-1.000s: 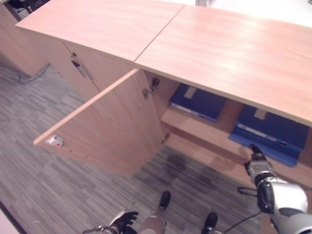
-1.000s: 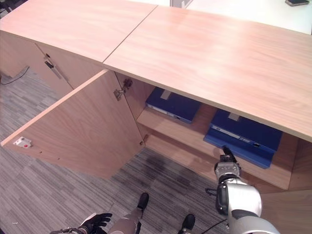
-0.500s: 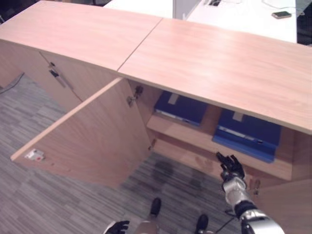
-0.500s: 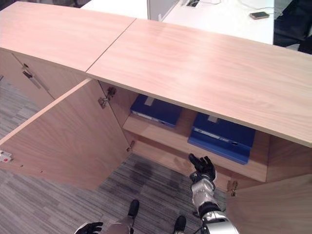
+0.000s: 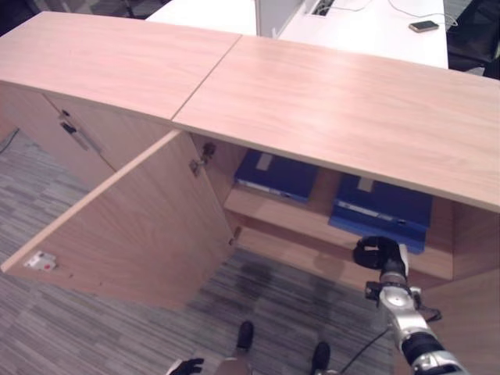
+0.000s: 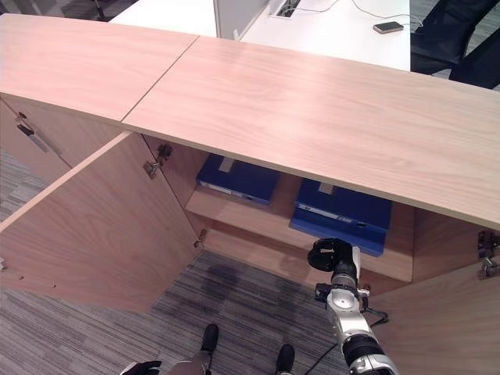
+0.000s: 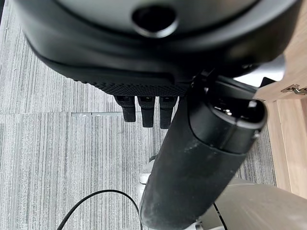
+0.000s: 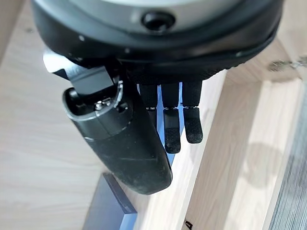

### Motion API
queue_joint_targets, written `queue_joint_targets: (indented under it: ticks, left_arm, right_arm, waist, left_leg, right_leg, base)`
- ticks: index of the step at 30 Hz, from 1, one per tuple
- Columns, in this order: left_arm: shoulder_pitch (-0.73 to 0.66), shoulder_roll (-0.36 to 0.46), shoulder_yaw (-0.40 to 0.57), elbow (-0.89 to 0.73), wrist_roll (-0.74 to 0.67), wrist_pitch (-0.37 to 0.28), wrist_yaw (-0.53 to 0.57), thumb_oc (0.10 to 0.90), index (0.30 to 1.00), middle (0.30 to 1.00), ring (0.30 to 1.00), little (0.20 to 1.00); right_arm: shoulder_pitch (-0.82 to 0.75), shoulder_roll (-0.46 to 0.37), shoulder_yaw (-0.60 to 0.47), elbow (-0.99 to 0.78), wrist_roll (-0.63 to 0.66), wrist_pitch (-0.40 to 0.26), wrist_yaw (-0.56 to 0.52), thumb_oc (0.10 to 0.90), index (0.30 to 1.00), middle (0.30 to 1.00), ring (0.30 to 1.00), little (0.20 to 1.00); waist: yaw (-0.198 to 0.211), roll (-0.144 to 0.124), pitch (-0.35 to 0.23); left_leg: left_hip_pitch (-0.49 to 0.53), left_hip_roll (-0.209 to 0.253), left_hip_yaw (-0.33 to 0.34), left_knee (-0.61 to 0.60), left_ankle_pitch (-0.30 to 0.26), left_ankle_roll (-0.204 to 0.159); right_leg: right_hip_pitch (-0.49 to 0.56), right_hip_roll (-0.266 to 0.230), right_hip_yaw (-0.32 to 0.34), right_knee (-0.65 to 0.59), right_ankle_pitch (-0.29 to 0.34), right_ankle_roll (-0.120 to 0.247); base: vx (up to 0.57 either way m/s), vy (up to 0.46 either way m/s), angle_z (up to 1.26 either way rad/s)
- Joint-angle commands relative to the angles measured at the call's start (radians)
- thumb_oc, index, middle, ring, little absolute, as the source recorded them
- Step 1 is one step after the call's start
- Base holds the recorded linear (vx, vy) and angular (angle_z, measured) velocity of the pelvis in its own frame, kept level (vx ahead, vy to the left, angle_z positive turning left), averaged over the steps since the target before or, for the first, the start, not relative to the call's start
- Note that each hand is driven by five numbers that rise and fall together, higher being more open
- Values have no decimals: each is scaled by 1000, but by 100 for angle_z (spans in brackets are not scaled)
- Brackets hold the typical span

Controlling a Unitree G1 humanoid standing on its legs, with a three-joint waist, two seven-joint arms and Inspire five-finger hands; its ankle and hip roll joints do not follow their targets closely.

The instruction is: Put the empty folder in the office cabinet

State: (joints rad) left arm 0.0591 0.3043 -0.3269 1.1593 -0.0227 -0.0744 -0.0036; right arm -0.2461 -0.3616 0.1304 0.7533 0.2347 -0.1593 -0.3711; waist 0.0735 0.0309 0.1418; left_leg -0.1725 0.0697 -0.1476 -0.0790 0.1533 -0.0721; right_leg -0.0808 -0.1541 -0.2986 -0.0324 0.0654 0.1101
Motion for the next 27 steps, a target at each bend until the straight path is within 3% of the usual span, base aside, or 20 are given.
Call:
queue_joint_targets:
  ticks: [1, 5, 15, 27]
  left_arm:
    - [-58, -54, 0, 14, 33, -66, 0, 800, 900, 900, 900, 900]
    - [-59, -52, -6, 10, 31, -70, 1, 800, 900, 900, 900, 900]
    - [-75, -27, -43, -24, -2, -89, 13, 800, 900, 900, 900, 900]
    - [-67, -21, -70, -37, -6, -97, 20, 800, 900, 900, 900, 900]
  right_arm:
    - [-36, -89, -5, -81, -107, -43, -43, 400, 300, 300, 300, 300]
    - [-50, -102, 6, -68, -134, -31, -49, 400, 300, 300, 300, 300]
    - [-203, -163, 50, 80, -136, -7, -71, 400, 300, 300, 300, 300]
    - [-283, -226, 22, 109, -114, -16, -117, 400, 300, 300, 300, 300]
  waist:
    - [13, -3, -9]
    - [15, -2, -2]
    - [51, 22, 82]
    - [74, 46, 108]
  left_leg:
    - [65, 17, 0, -8, -143, -14]
    - [62, 18, -4, -8, -142, -13]
    - [8, 12, -20, -4, -114, -12]
    - [-31, 8, -35, 0, -103, -8]
  right_leg:
    - [-56, -36, 22, 167, -112, 41]
    - [-63, -37, 25, 171, -112, 41]
    - [-126, -47, 28, 210, -109, 41]
    - [-170, -58, 28, 241, -116, 41]
  base:
    - [0, 0, 0]
    - [-10, -1, 0]
    - [-67, -6, 1]
    - [-11, -1, 4]
